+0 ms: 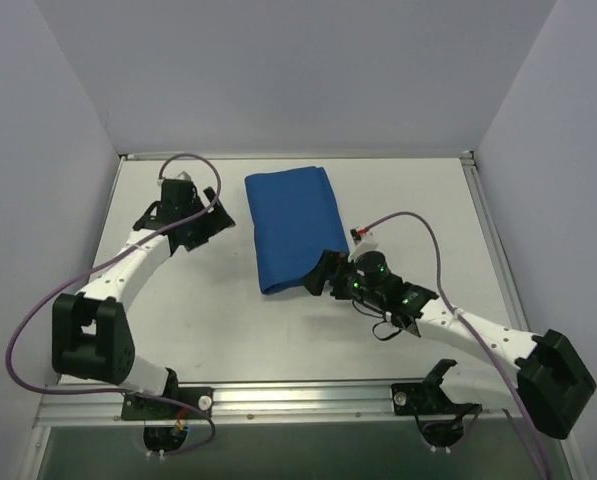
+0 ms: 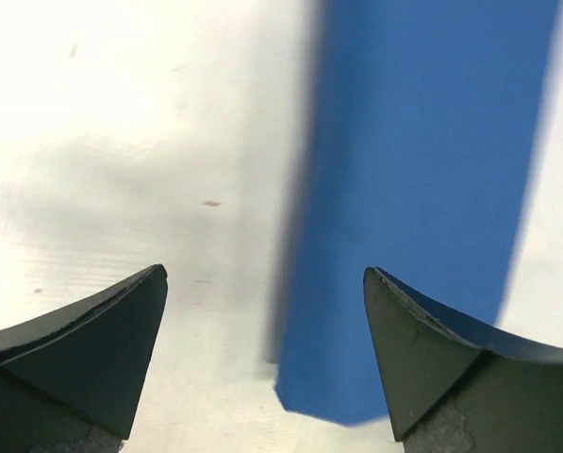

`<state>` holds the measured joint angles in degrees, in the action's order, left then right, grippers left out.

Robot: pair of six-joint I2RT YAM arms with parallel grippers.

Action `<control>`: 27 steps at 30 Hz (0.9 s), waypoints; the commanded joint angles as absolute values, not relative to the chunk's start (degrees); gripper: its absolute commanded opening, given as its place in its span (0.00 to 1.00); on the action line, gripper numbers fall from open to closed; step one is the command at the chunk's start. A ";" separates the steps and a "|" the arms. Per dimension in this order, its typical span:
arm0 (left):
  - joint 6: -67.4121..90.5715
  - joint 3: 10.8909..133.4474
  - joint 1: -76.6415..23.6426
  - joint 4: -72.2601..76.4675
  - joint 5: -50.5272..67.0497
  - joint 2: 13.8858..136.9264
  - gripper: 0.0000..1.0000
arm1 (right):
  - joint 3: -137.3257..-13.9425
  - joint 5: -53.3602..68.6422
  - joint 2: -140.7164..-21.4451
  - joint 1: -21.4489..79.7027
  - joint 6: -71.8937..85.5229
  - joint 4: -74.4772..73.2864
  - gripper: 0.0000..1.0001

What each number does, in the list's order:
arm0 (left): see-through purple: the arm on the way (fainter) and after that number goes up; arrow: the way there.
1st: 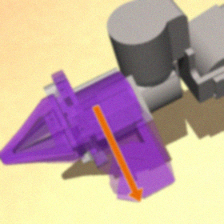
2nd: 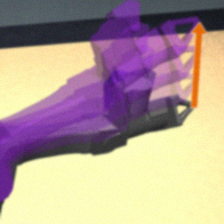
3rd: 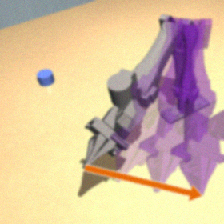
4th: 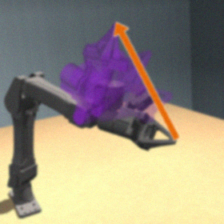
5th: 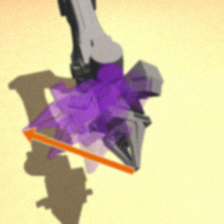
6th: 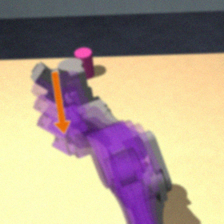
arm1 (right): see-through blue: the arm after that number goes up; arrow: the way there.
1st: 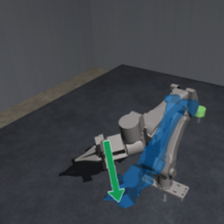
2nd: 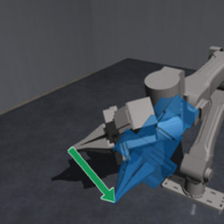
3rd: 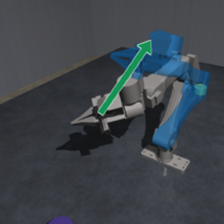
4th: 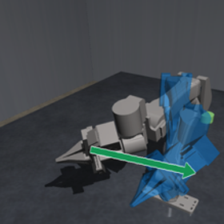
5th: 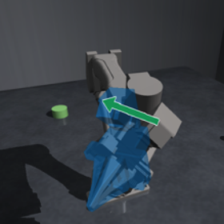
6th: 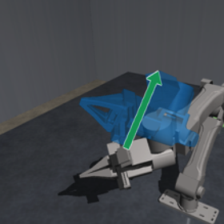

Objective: Open and lay out the surgical kit
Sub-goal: Adjust the surgical kit at the center of the board.

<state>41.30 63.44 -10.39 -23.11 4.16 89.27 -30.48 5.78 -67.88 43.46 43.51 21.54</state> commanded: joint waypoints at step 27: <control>29.36 60.73 -55.55 -16.79 -21.70 74.53 0.82 | -36.56 24.96 -82.96 20.74 33.05 27.33 0.59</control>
<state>29.85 57.89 -55.51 -19.03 -19.31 73.65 -35.97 20.99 -81.60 21.04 32.69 21.80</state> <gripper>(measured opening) 0.819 0.625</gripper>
